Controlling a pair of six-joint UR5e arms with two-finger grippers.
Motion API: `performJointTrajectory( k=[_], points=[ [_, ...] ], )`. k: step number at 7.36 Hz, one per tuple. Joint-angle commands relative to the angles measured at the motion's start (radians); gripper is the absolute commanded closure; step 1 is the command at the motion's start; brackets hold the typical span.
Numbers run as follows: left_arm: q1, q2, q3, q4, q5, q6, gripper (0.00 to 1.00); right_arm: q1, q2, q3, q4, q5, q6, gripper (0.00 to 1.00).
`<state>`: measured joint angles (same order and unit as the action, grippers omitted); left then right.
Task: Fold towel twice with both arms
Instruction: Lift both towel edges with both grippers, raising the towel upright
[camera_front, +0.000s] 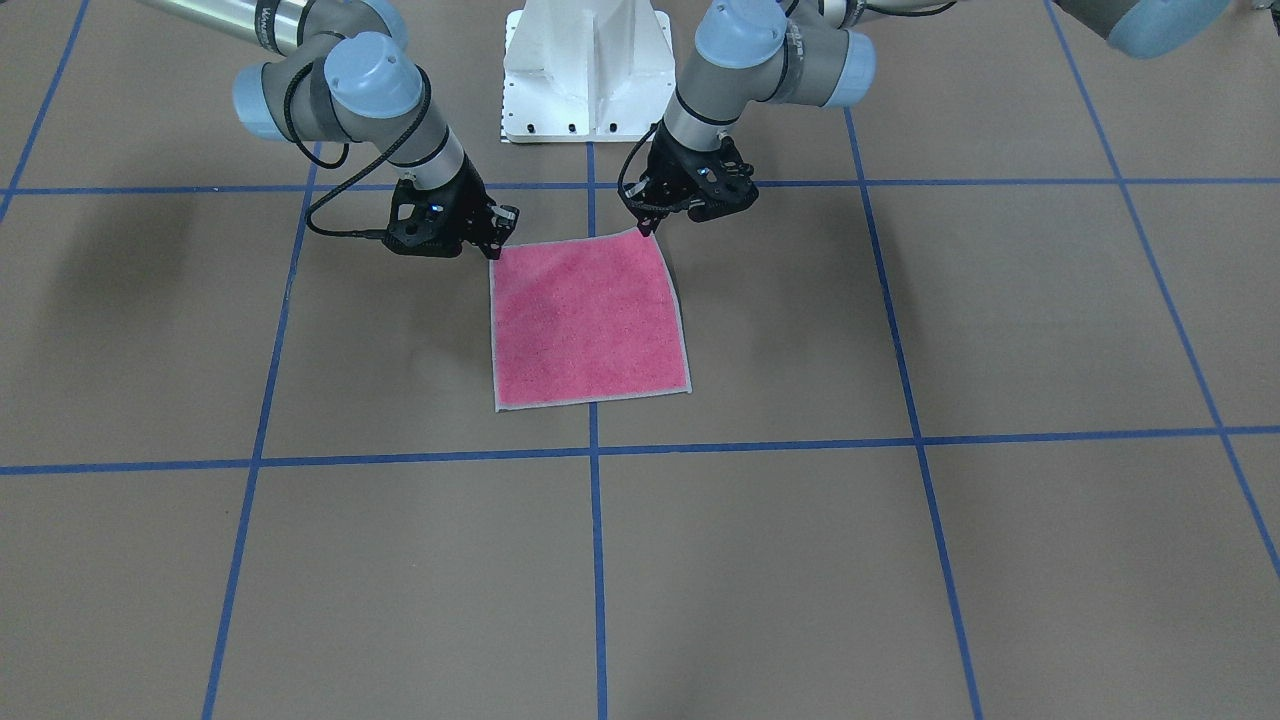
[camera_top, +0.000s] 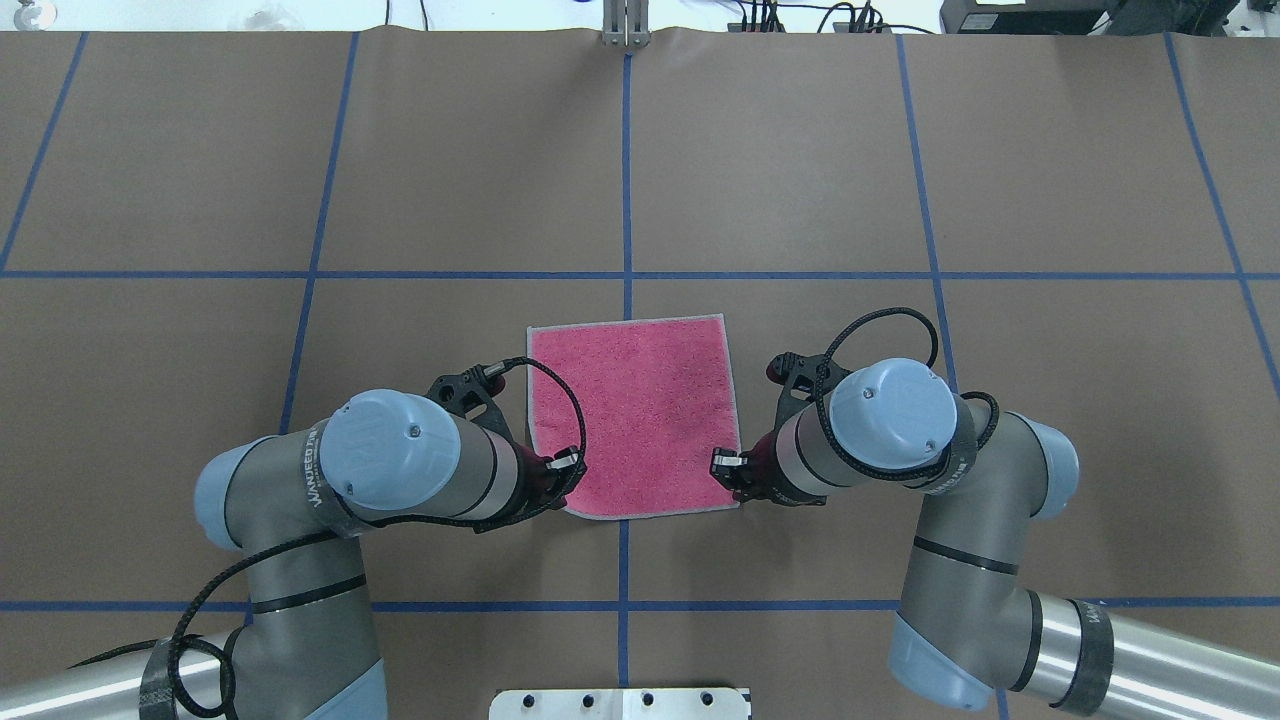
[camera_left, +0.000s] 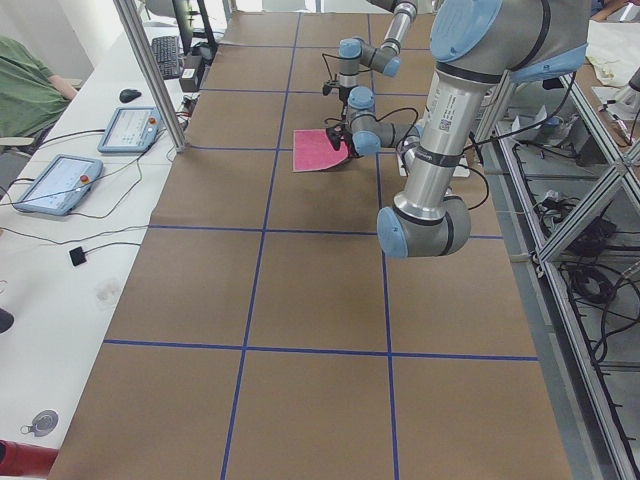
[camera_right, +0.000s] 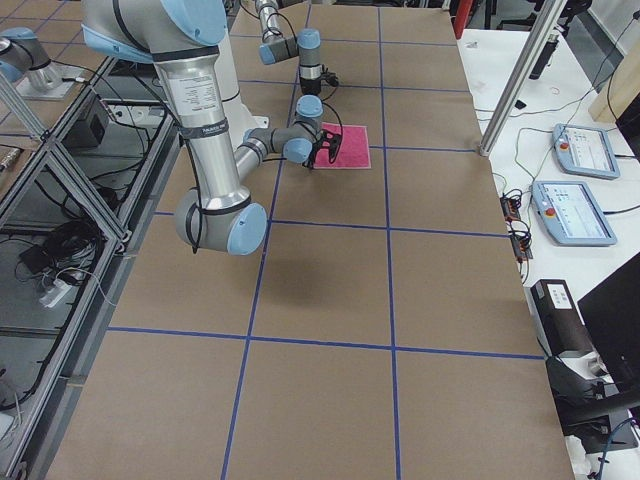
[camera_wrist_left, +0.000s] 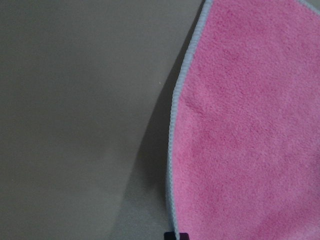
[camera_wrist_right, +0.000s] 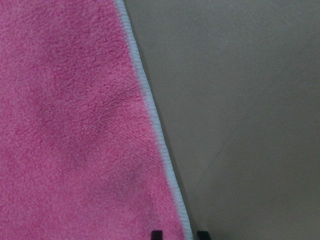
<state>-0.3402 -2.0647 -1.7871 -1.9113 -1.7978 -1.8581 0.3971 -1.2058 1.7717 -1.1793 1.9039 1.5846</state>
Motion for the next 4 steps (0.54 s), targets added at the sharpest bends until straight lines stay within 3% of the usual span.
performJointTrajectory(
  k=[1,4],
  points=[
    [0.0,0.0,0.0,0.0,0.0,0.0,1.0,0.005,0.003,0.002,0.001,0.001,0.0,1.0],
    [0.0,0.0,-0.011,0.0,0.0,-0.001,1.0,0.045,0.003,0.034,0.003,0.044,0.0,1.0]
  ],
)
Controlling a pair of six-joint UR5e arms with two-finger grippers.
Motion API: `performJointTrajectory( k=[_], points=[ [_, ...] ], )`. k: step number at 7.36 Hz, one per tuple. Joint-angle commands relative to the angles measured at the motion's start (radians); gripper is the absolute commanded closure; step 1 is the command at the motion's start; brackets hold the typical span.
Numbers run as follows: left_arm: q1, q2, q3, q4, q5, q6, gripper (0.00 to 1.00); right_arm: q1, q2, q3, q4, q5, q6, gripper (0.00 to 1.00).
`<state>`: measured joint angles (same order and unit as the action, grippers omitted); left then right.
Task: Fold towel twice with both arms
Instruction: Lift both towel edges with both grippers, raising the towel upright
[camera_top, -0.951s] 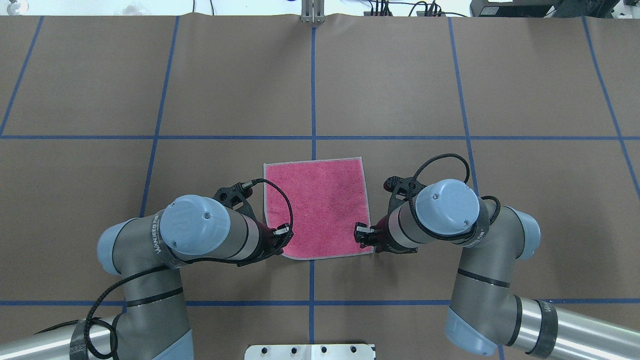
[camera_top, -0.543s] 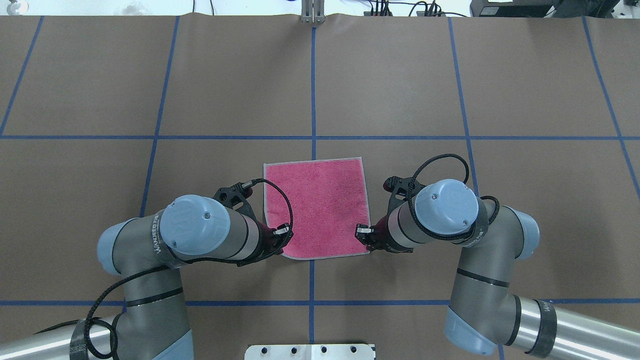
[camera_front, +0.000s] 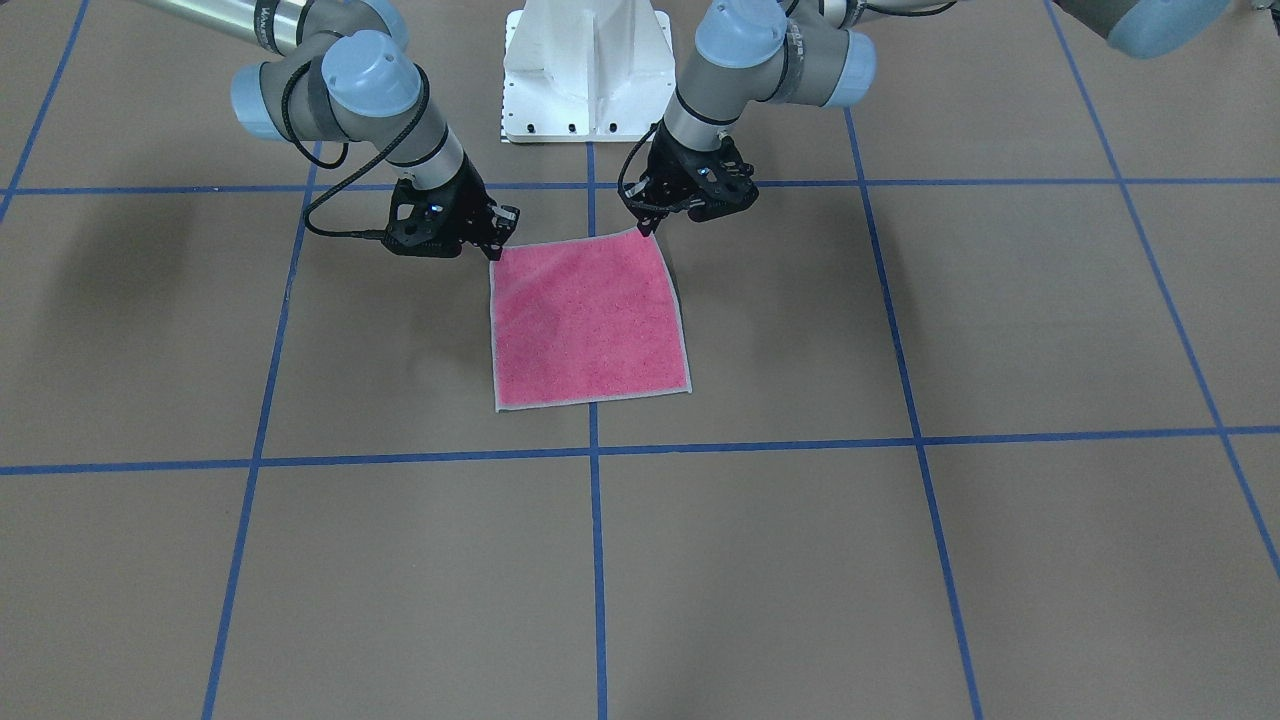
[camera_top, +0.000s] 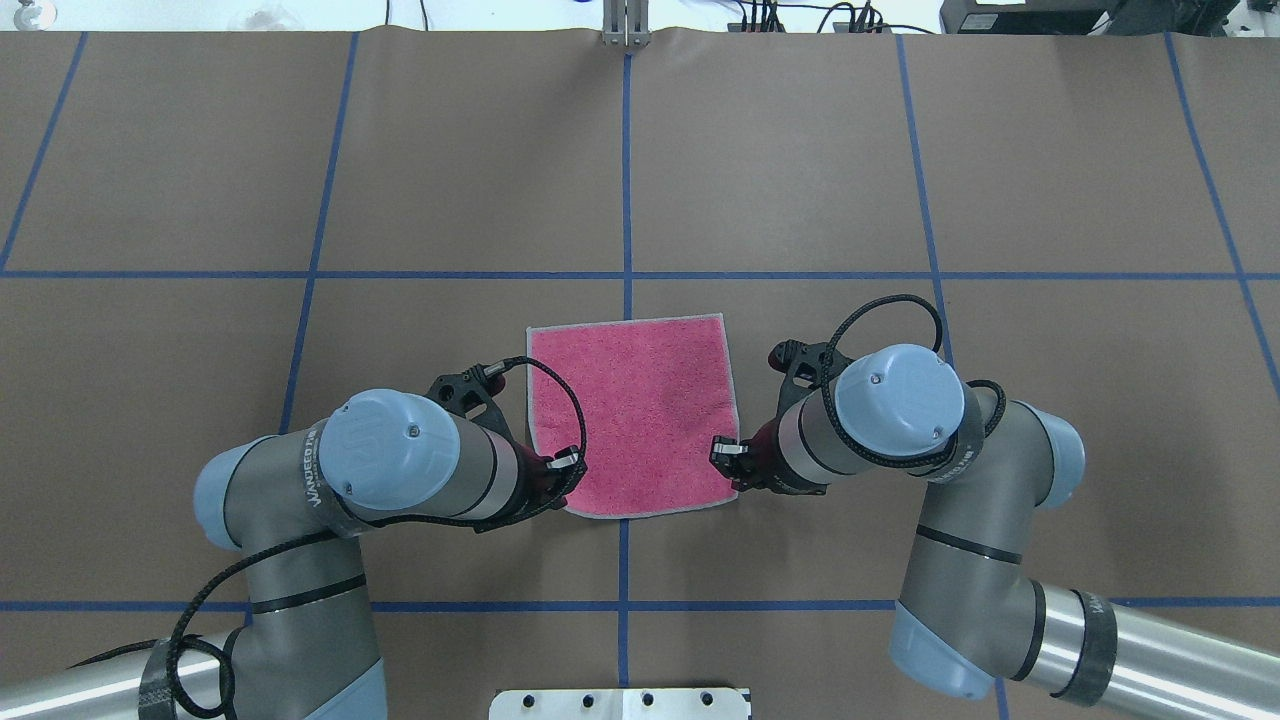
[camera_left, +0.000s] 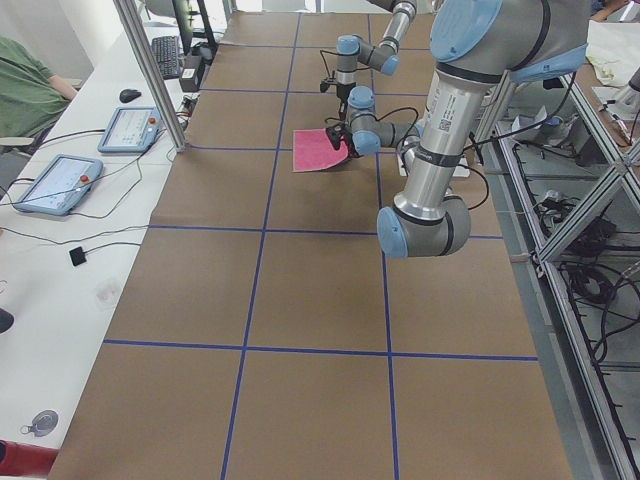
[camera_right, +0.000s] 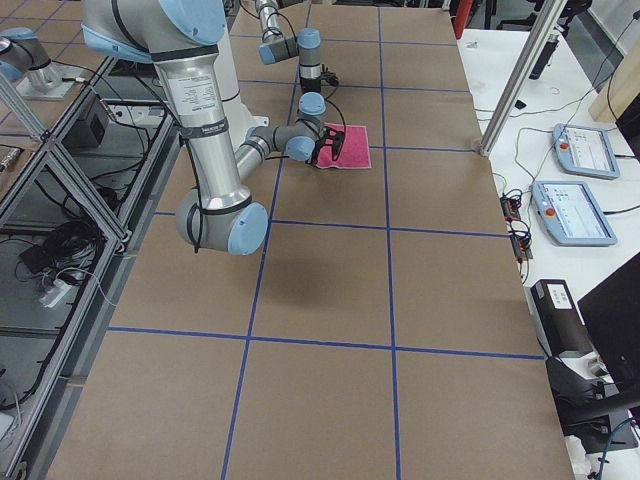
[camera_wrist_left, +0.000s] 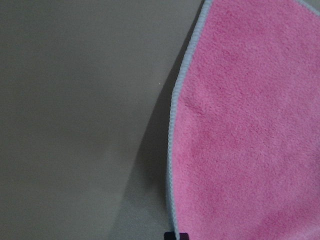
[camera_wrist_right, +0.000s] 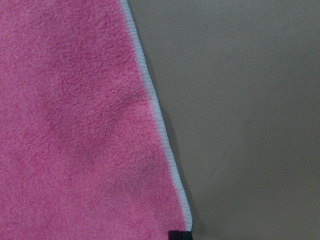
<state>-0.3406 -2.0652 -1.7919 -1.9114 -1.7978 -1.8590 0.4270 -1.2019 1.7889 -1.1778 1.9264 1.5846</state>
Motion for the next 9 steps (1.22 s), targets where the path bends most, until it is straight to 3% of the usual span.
performJointTrajectory(
  k=[1,9],
  points=[
    [0.0,0.0,-0.006,0.0,0.0,0.0,1.0,0.013,-0.004,0.021,0.0,0.022,0.0,1.0],
    [0.002,0.011,-0.07,0.012,-0.078,0.033,1.0,0.013,-0.059,0.121,0.001,0.105,0.024,1.0]
  ],
)
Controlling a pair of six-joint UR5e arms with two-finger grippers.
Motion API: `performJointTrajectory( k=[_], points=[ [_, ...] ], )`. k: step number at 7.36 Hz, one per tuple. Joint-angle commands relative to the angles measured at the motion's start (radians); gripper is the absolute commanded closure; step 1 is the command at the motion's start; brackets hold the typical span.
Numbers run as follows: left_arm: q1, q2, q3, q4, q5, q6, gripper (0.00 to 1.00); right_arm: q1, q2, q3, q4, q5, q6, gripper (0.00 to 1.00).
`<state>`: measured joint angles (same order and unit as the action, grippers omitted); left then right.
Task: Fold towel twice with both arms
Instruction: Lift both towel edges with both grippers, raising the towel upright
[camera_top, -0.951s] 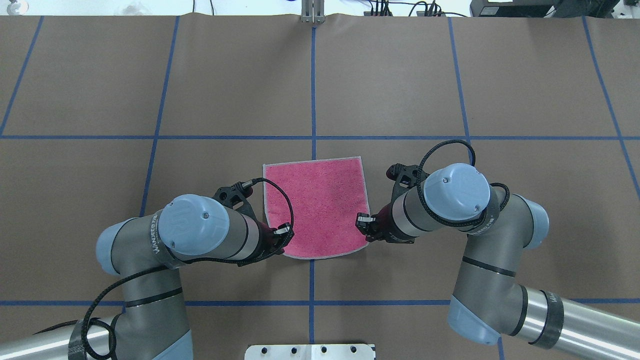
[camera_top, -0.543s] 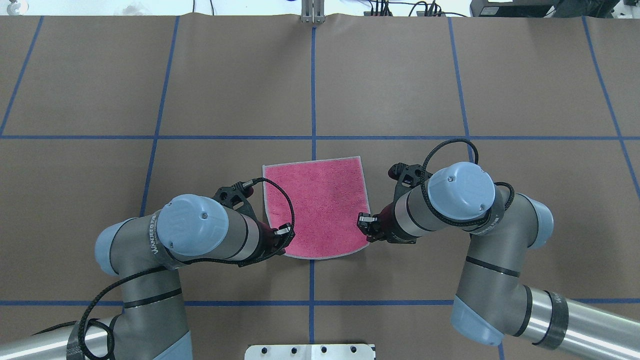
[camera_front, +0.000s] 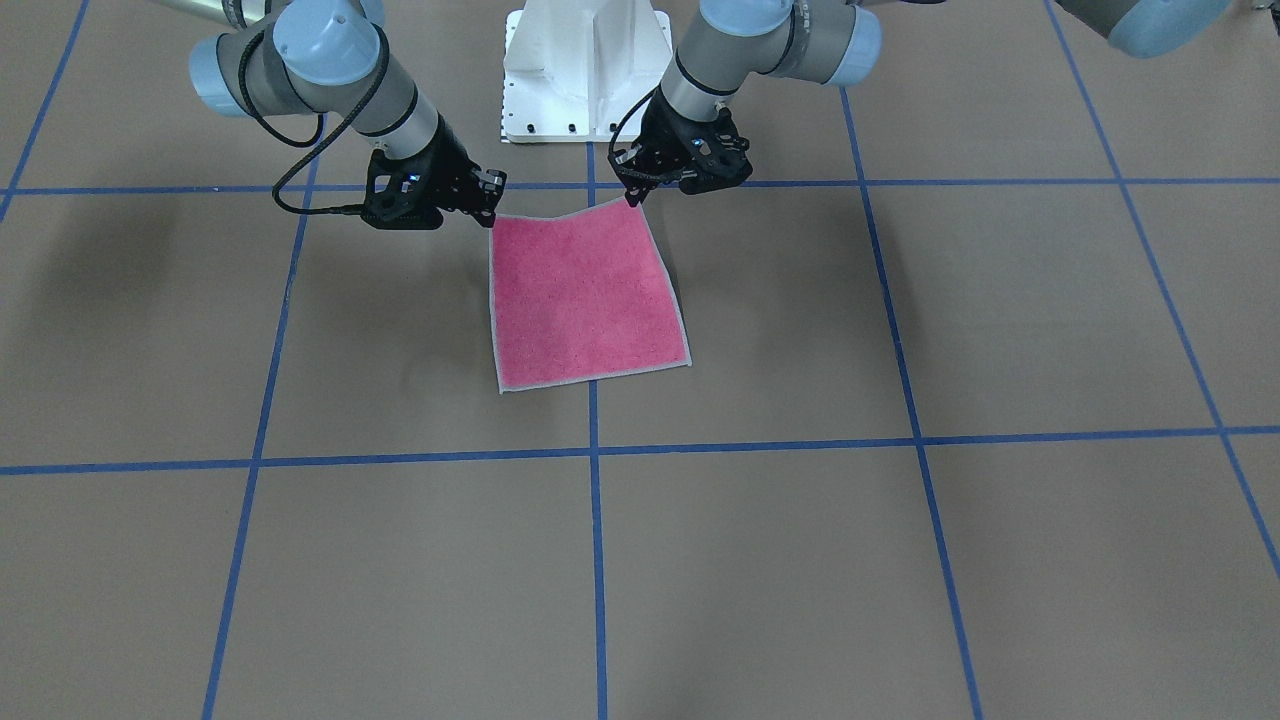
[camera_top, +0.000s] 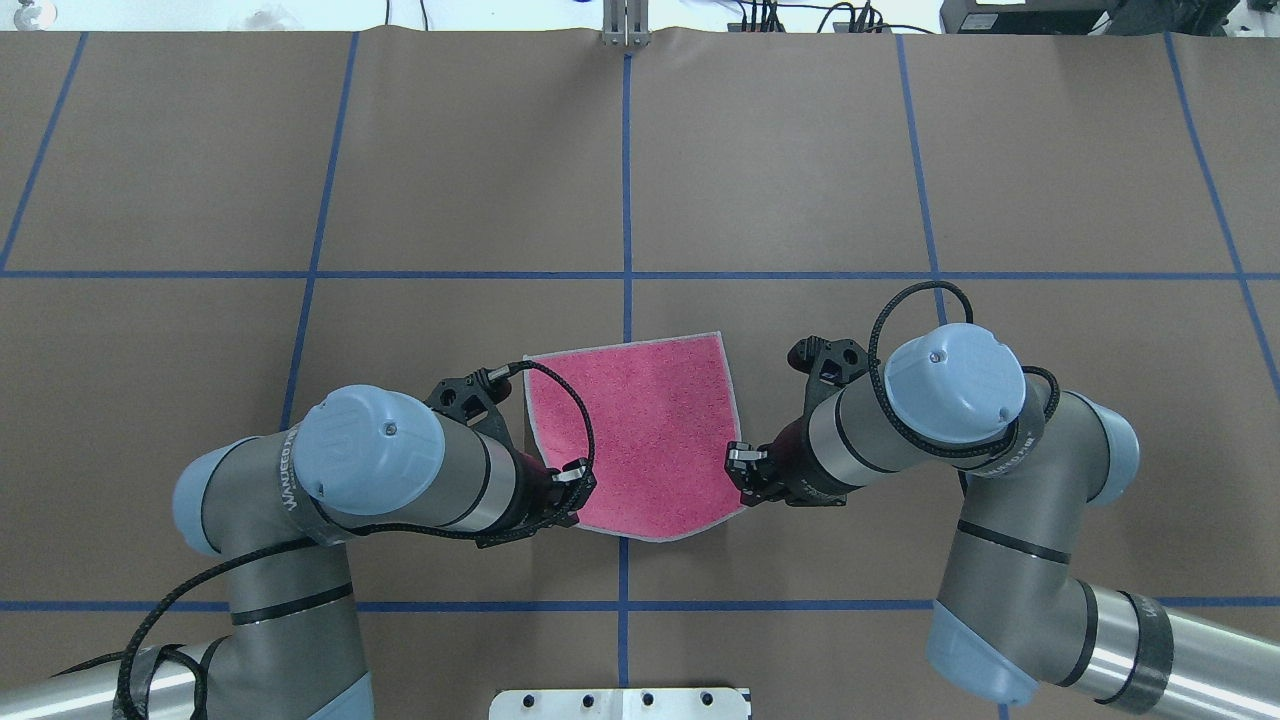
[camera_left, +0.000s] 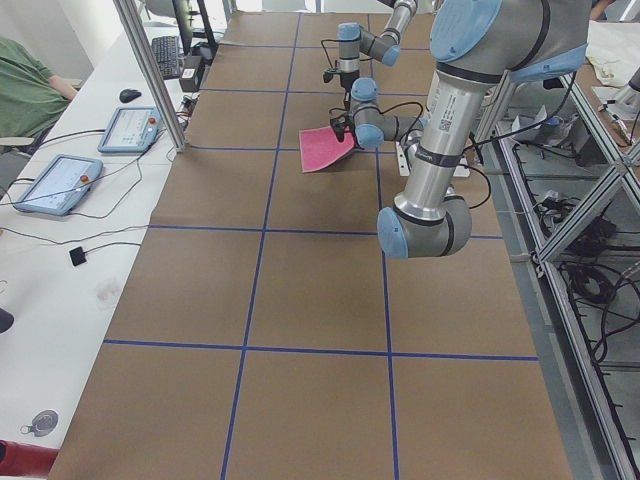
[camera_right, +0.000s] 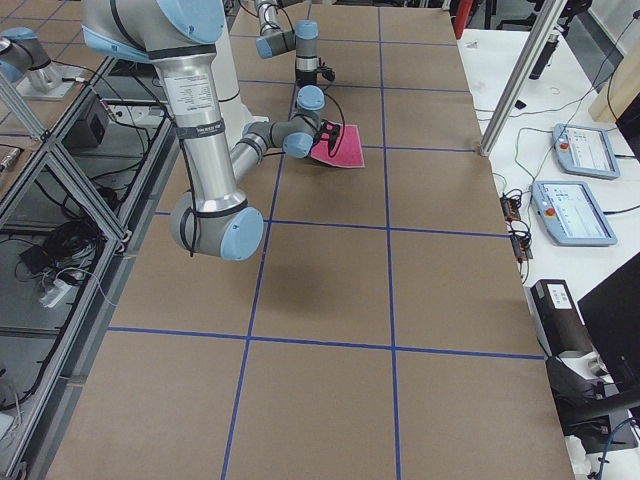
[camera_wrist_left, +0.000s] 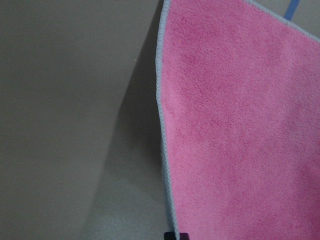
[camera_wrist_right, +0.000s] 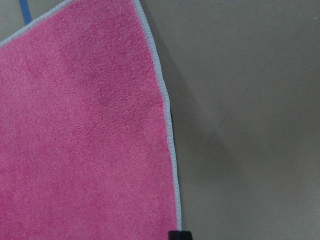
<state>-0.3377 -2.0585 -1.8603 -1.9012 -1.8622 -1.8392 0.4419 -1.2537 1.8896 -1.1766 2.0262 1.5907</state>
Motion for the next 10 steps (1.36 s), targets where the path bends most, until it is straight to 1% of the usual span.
performJointTrajectory(
  k=[1,2,4,6,8,10],
  points=[
    [-0.001,0.006,-0.002,0.004,-0.014,0.049,1.0,-0.008,-0.021,0.041,0.0,0.003,0.018,1.0],
    [-0.001,0.006,0.0,0.004,-0.014,0.06,1.0,-0.009,-0.021,0.06,0.0,0.003,0.029,1.0],
    [-0.014,0.003,-0.003,0.002,-0.014,0.06,1.0,-0.005,-0.009,0.046,0.002,-0.003,0.051,1.0],
    [-0.067,-0.002,-0.003,0.002,-0.015,0.06,1.0,0.053,-0.007,0.026,0.003,-0.004,0.051,1.0],
    [-0.096,-0.003,0.003,0.002,-0.012,0.06,1.0,0.105,0.002,-0.007,0.009,-0.003,0.049,1.0],
    [-0.109,-0.005,0.013,-0.002,-0.011,0.057,1.0,0.141,0.069,-0.091,0.011,-0.004,0.048,1.0]
  ],
)
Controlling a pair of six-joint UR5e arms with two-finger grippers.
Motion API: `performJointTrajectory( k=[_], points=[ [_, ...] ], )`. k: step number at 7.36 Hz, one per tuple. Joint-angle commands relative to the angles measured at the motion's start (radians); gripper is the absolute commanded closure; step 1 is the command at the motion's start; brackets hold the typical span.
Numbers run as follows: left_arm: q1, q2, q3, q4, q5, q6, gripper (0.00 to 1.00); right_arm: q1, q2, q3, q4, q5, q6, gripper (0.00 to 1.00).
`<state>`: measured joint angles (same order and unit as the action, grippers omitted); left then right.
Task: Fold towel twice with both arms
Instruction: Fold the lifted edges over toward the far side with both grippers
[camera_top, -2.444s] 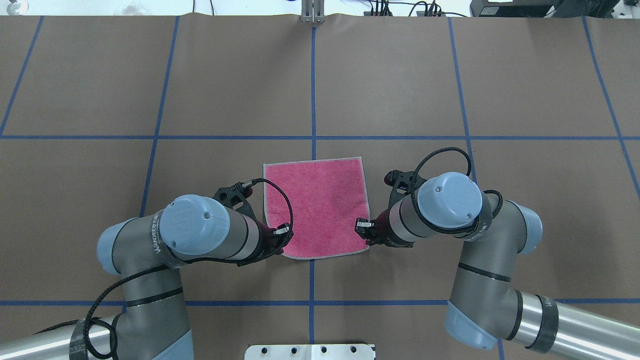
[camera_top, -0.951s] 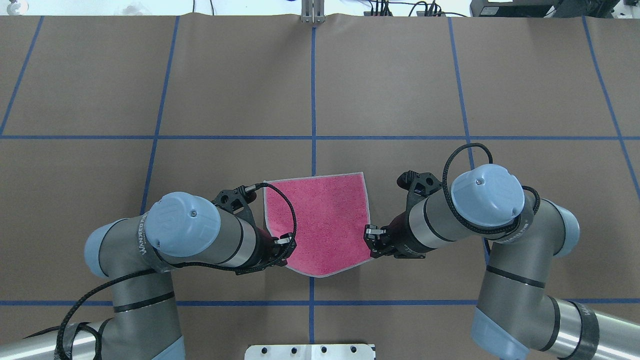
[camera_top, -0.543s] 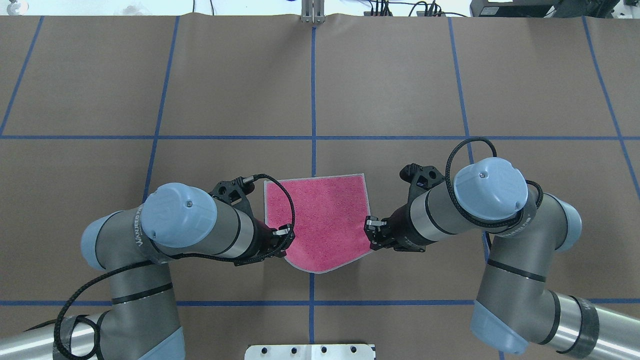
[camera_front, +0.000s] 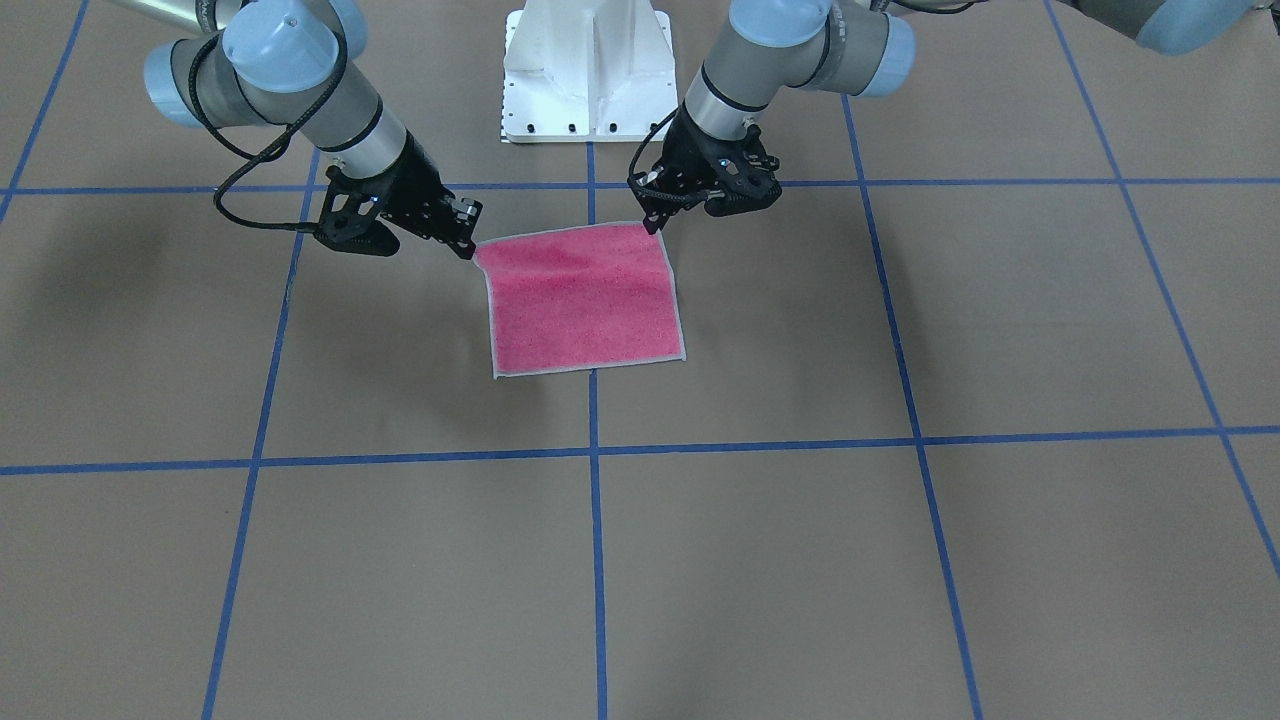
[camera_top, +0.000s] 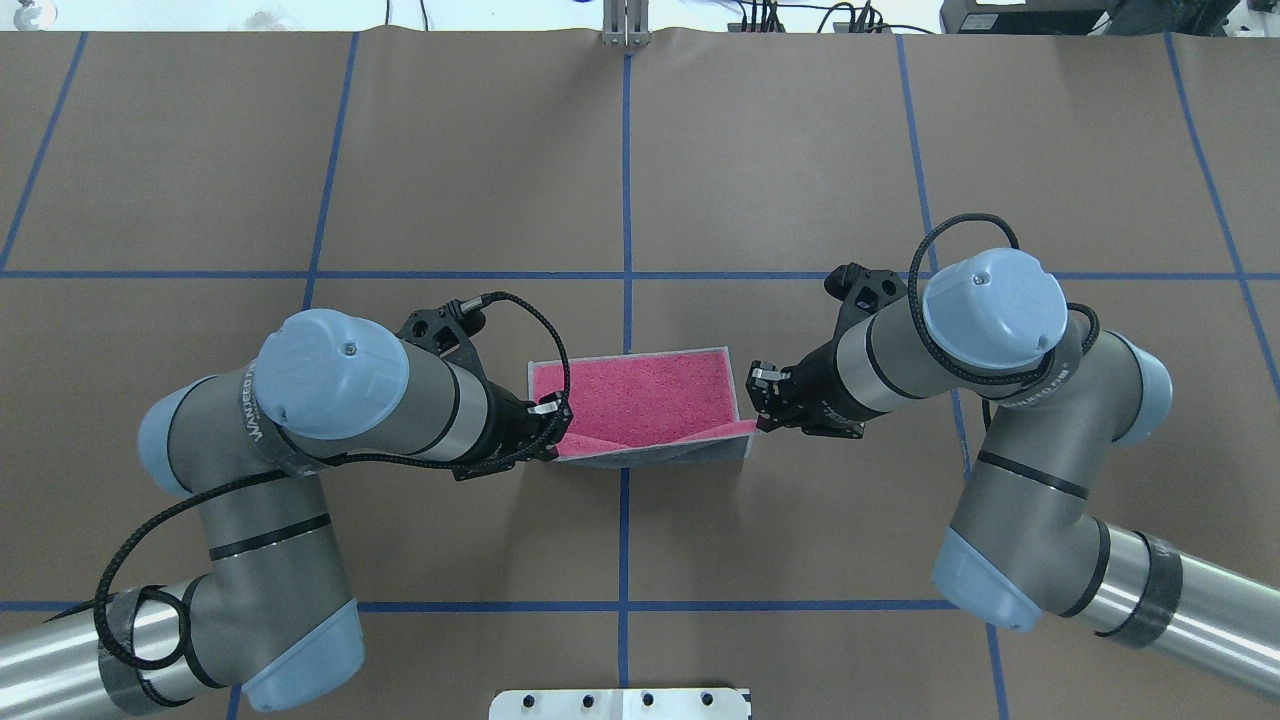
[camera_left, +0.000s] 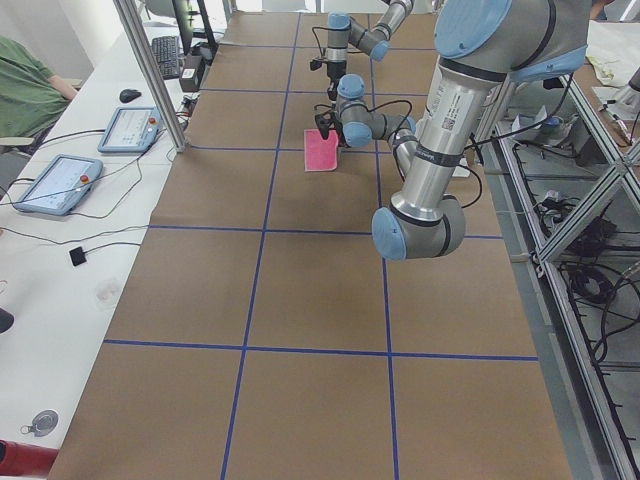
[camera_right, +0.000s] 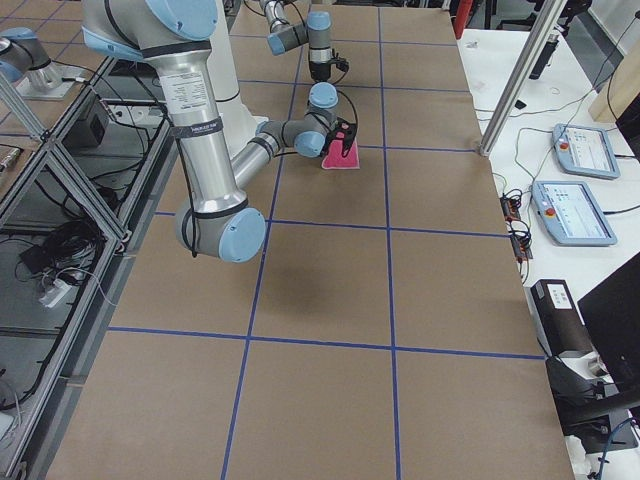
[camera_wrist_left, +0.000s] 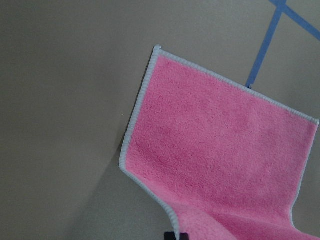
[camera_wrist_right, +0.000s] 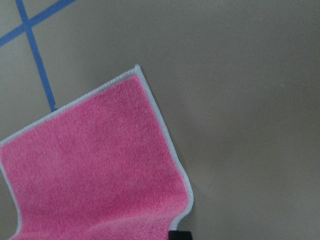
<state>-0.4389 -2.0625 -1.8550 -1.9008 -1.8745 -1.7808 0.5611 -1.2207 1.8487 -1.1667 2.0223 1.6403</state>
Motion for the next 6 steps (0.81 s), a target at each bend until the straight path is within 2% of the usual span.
performJointTrajectory(
  k=[1,3,6],
  points=[
    [-0.009,-0.002,0.017,-0.009,0.003,-0.003,1.0,0.028,0.067,-0.089,0.004,-0.004,-0.005,1.0],
    [-0.015,-0.002,0.023,-0.011,0.003,-0.011,1.0,0.034,0.087,-0.155,0.082,-0.008,-0.004,1.0],
    [-0.049,-0.077,0.127,-0.012,0.006,-0.012,1.0,0.046,0.087,-0.169,0.11,-0.008,-0.002,1.0]
  ],
)
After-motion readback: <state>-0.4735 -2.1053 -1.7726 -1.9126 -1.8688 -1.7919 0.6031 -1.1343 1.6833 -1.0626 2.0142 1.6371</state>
